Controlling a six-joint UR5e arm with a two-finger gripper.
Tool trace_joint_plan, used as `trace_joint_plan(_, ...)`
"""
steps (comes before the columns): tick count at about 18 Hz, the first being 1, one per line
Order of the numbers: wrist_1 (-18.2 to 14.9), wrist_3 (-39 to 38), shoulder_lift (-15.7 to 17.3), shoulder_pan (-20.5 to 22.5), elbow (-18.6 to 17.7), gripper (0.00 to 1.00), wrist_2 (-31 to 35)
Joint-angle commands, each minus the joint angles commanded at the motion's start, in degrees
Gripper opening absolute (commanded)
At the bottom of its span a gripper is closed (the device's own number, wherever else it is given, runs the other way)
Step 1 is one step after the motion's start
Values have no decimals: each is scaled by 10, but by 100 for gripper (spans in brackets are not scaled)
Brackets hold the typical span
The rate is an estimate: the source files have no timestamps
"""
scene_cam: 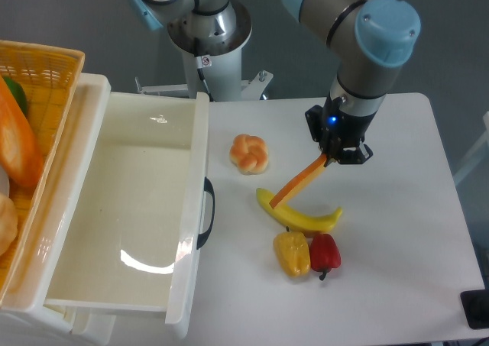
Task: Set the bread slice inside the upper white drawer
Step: 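Hold the bread slice in the gripper above the banana, then lift the held bread slice up off the table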
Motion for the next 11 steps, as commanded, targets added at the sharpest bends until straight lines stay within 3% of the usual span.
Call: trace_joint_plan(11,-7,-99,31,0,19,0,-61)
